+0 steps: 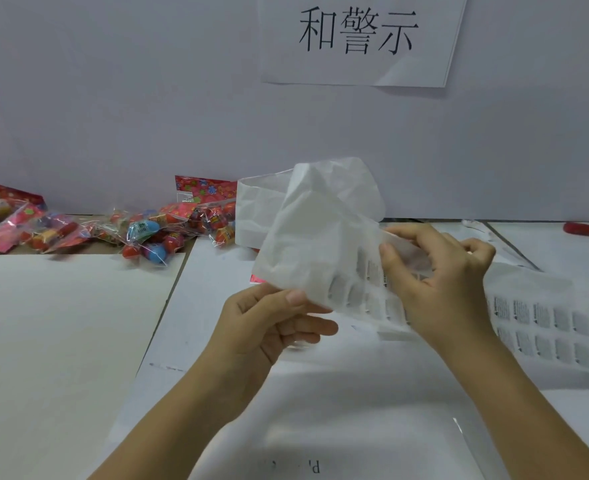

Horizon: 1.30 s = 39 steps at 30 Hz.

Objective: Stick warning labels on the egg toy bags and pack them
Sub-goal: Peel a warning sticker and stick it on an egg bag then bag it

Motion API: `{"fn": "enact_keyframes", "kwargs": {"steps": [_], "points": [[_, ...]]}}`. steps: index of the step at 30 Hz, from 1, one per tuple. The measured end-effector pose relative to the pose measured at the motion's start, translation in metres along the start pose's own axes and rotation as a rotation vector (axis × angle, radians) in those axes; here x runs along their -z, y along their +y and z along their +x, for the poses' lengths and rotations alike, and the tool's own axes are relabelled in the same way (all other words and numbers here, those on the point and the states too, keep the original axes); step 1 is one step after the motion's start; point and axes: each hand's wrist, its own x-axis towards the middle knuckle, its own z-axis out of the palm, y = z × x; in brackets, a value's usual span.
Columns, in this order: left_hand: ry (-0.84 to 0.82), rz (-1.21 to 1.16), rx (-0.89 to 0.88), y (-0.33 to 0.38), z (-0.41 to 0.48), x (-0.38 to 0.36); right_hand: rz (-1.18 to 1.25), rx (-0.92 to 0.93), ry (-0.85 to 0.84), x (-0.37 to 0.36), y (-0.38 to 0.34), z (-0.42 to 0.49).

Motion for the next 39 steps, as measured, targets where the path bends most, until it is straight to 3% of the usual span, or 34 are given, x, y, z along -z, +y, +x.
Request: {"fn": "enact_keyframes", "kwargs": {"steps": [3, 5, 9, 11, 14, 17, 29, 34, 39], "points": [[0.035, 0.024, 0.009, 0.000, -0.001, -0.003, -0.012, -0.030, -0.037, 0.003, -0.002, 0.002], [0.103, 0.080, 0.002, -0.001, -0.001, -0.005, -0.043, -0.019, 0.029, 0.005, -0.005, 0.003], [0.223, 0.055, -0.025, -0.003, -0.002, -0.007, 0.023, 0.211, 0.237, 0.004, -0.025, -0.009], [0.235, 0.016, -0.031, -0.004, -0.002, -0.008, 0.111, 0.281, 0.134, 0.000, -0.038, -0.020], [0.189, -0.017, -0.031, -0.006, -0.001, -0.008, 0.010, 0.262, -0.086, -0.006, -0.046, -0.028], [0.170, -0.048, -0.004, -0.009, -0.002, -0.008, -0.055, 0.252, -0.193, -0.007, -0.043, -0.029], [0.214, 0.266, -0.152, -0.012, -0.004, -0.011, -0.035, 0.272, -0.285, -0.004, -0.038, -0.025], [0.208, 0.189, -0.076, -0.013, -0.002, -0.008, 0.052, 0.269, -0.222, -0.002, -0.031, -0.019], [0.231, 0.048, 0.026, -0.009, 0.003, -0.001, 0.334, 0.085, -0.016, 0.000, -0.025, -0.018]]}}
